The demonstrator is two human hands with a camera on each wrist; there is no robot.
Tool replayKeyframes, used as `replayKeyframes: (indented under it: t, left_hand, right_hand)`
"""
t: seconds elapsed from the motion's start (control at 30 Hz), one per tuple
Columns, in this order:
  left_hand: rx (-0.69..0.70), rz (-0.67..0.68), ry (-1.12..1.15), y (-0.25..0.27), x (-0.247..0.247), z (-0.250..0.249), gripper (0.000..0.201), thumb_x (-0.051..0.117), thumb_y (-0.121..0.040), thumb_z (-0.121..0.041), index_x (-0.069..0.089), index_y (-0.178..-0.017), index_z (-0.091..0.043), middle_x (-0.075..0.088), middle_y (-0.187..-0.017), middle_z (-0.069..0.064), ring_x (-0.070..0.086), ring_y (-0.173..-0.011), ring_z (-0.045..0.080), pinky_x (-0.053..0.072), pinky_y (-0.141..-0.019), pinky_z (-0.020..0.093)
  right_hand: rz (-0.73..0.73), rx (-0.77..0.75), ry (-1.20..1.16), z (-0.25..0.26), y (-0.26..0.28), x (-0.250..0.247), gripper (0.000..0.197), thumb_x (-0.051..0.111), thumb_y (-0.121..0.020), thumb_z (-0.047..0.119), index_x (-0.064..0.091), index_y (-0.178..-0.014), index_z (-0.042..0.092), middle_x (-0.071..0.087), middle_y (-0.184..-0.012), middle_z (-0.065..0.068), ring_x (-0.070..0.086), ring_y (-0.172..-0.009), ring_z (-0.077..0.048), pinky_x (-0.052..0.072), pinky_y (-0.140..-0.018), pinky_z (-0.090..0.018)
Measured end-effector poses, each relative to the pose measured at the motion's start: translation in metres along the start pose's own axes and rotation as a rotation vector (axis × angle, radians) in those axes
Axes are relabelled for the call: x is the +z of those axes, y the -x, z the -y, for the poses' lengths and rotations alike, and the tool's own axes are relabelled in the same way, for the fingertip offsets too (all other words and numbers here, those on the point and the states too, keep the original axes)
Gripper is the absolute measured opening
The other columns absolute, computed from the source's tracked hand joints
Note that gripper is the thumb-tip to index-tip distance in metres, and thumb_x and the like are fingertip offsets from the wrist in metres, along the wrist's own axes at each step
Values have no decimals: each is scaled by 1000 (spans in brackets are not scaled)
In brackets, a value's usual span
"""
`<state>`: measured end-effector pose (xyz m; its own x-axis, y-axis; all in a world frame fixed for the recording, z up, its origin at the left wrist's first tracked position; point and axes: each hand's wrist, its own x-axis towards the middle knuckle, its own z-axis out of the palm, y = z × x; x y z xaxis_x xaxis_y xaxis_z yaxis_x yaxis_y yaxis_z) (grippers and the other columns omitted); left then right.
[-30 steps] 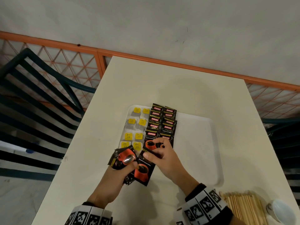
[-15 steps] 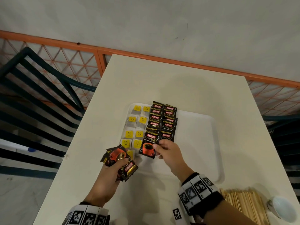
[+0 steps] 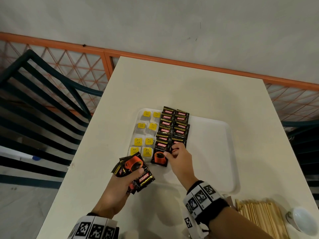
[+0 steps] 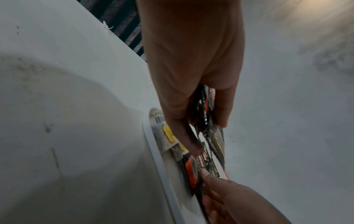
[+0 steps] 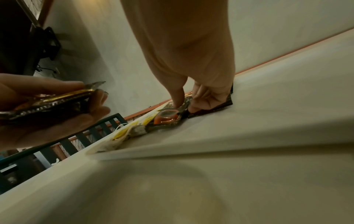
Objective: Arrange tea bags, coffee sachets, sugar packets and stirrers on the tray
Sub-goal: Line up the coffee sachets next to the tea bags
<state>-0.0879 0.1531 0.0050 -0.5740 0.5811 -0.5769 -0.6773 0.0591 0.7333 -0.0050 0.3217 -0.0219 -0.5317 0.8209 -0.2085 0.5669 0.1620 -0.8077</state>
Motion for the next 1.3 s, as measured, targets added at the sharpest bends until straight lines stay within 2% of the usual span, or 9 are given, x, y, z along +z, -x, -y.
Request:
replayKeyframes:
  t: [0.13, 0.23, 0.37, 0.5, 0.6, 0.73, 0.87, 1.07, 1.3]
  left_hand:
    - [-1, 0, -13, -1, 4, -1, 34, 62, -79, 3, 60, -109, -15, 70, -101, 12, 69, -89, 25, 58, -73, 38]
    - [-17, 1, -32, -2, 10, -1, 36, 65, -78, 1, 60, -110, -15, 70, -101, 11, 67, -94, 28, 52, -85, 43]
    - [-19, 40, -62, -3, 18, -1, 48, 69, -70, -6, 60, -117, -12, 70, -106, 16, 68, -95, 32, 54, -83, 45]
    - [-34, 79, -44, -5, 26, 0, 53, 71, -69, -16, 58, -120, -14, 69, -109, 14, 68, -98, 29, 55, -81, 42]
    - [-54, 104, -45, -5, 30, 0, 33, 60, -82, -3, 59, -113, -14, 70, -102, 12, 68, -89, 25, 55, -61, 29]
    - [-46, 80, -47, -5, 31, 3, 33, 50, -86, 8, 59, -108, -14, 70, -99, 10, 66, -91, 25, 55, -72, 36]
    - [-8, 75, -70, -6, 32, 4, 34, 52, -86, 8, 59, -109, -16, 70, -100, 10, 68, -90, 24, 58, -69, 31]
    - [-17, 90, -59, -6, 20, 1, 34, 49, -87, 8, 58, -115, -9, 71, -101, 15, 71, -88, 26, 59, -72, 34]
    - [-4, 76, -194, -6, 16, -3, 37, 51, -87, 5, 55, -120, -10, 71, -101, 19, 68, -94, 30, 48, -91, 46]
  right_hand:
    - [27, -77, 11, 7, 9, -4, 16, 57, -90, 25, 58, -96, 10, 60, -79, 1, 51, -67, 1, 40, -61, -2]
    - [261, -77, -89, 18, 23, -13, 18, 49, -94, 33, 60, -93, 18, 60, -79, 7, 52, -68, -1, 41, -60, -7]
    - [517, -66, -225, 23, 39, -22, 5, 58, -90, 23, 60, -94, 25, 61, -79, 8, 56, -63, 2, 43, -56, -10]
    - [493, -14, -268, 15, 39, -29, 12, 63, -85, 12, 61, -89, 23, 61, -79, 3, 56, -64, -2, 46, -57, -15]
    - [462, 18, -260, 11, 38, -33, 9, 61, -86, 13, 60, -86, 22, 61, -82, 4, 57, -71, -6, 48, -60, -13]
    - [440, 111, -332, 9, 37, -38, 8, 60, -88, 18, 56, -94, 20, 62, -93, 0, 61, -87, -13, 53, -69, -19]
    - [574, 169, -385, 6, 42, -43, 21, 63, -86, 16, 55, -106, 14, 66, -97, -5, 67, -82, -15, 56, -73, -25]
    - [432, 182, -535, -2, 29, -59, 20, 52, -90, 2, 60, -104, 14, 60, -106, -11, 63, -93, -20, 55, -78, -26]
    - [432, 38, -117, -1, 3, -87, 32, 64, -84, 7, 49, -110, 19, 65, -91, -7, 61, -81, -17, 43, -62, -14]
